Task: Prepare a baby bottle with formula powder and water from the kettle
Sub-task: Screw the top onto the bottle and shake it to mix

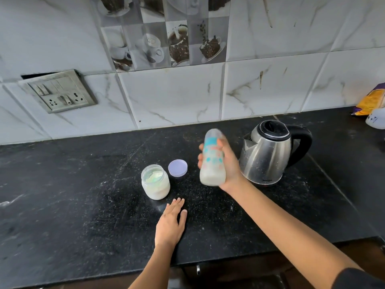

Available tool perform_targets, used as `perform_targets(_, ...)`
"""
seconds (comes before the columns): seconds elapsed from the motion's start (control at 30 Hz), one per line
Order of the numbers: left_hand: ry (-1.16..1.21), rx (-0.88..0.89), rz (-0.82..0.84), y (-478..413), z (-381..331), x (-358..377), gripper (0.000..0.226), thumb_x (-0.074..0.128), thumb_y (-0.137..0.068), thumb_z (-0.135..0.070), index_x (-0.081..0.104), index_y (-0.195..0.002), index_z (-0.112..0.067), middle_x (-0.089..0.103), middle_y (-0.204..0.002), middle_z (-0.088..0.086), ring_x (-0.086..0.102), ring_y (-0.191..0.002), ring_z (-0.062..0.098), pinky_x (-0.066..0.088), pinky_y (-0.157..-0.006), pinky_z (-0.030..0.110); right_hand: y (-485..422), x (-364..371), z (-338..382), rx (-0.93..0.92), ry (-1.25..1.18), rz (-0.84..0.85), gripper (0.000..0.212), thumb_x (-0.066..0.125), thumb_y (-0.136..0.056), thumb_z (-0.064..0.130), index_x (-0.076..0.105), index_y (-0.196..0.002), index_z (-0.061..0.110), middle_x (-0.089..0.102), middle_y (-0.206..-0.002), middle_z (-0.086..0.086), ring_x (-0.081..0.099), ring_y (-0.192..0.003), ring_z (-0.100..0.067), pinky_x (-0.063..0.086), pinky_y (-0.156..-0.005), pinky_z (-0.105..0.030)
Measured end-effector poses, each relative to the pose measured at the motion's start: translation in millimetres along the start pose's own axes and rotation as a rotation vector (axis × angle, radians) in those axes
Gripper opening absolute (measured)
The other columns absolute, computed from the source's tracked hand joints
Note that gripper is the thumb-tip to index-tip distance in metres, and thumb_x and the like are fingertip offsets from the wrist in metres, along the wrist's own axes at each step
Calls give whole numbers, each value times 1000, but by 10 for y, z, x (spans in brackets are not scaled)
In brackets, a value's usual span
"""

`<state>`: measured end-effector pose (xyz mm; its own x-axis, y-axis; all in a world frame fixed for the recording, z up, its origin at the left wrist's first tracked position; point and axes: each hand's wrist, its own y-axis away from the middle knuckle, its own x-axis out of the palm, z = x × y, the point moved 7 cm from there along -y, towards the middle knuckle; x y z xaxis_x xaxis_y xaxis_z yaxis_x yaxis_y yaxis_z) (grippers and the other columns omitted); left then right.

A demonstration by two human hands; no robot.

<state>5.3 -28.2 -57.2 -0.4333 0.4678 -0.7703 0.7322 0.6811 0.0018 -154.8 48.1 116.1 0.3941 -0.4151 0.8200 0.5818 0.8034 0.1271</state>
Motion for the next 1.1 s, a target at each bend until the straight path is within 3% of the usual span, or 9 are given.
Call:
perform_targets(0.1, 0, -4, -3, 1, 4, 1, 41, 44, -98, -41, 44, -139, -37, 36, -149, -16, 21, -144, 10, 28, -112, 28, 94, 88, -13, -24, 90, 86, 41, 52, -85, 27, 45, -125, 30, 60, -85, -12, 59, -56, -24, 52, -52, -30)
perform_targets(0.23, -1, 6, 0, 1, 4, 4, 41, 44, -98, -40, 45, -139, -36, 37, -149, -15, 22, -143, 9, 26, -112, 27, -99, -54, 172, -46, -139, -81, 53, 53, -86, 30, 40, -136, 17, 57, -84, -9, 59, -58, -20, 54, -53, -27)
perform_targets(0.4, 10, 2, 3, -3, 7, 9, 42, 44, -98, -40, 44, -139, -36, 36, -149, -15, 22, -144, 9, 27, -114, 28, 98, 21, -68, -11, 155, 108, 40, 50, -90, 22, 44, -128, 32, 59, -87, -12, 59, -58, -24, 52, -53, -31)
perform_targets(0.53, -2, 12, 0, -5, -1, 2, 42, 44, -98, -41, 44, -140, -36, 37, -149, -15, 22, -144, 9, 26, -114, 27, -124, -95, 26, -8, -170, -104, 40, 52, -88, 30, 41, -125, 20, 53, -85, -9, 57, -58, -20, 54, -52, -26)
perform_targets(0.7, 1, 12, -4, -1, -11, -4, 42, 45, -98, -40, 45, -139, -35, 37, -149, -14, 23, -143, 10, 24, -113, 25, 60, 23, -222, 39, 206, 103, 52, 55, -85, 26, 42, -136, 31, 61, -89, -12, 59, -62, -24, 52, -54, -32)
perform_targets(0.83, -1, 8, 1, -3, -14, -6, 42, 44, -98, -40, 45, -139, -35, 37, -149, -15, 22, -143, 10, 25, -113, 26, -160, -42, 13, -35, -77, -57, 52, 51, -88, 30, 38, -137, 21, 56, -85, -10, 59, -56, -20, 53, -52, -27)
perform_targets(0.9, 7, 7, -1, -3, -16, -11, 41, 45, -98, -39, 45, -139, -35, 37, -149, -14, 22, -143, 10, 25, -113, 26, -116, -34, -44, -9, 23, -11, 50, 56, -87, 27, 40, -135, 25, 56, -85, -11, 59, -56, -23, 53, -53, -30)
perform_targets(1.0, 12, 4, -2, -5, -8, -3, 41, 45, -98, -39, 45, -139, -36, 37, -149, -14, 22, -143, 11, 25, -112, 26, 133, 115, -233, 23, 325, 243, 48, 55, -86, 21, 46, -130, 38, 58, -94, -15, 59, -61, -29, 53, -54, -36)
perform_targets(1.1, 9, 6, -3, -4, -12, -4, 41, 45, -98, -40, 45, -139, -36, 37, -149, -15, 22, -143, 9, 25, -112, 26, -14, 81, -53, -45, 124, 106, 45, 55, -86, 20, 44, -128, 32, 55, -93, -14, 59, -60, -25, 53, -54, -33)
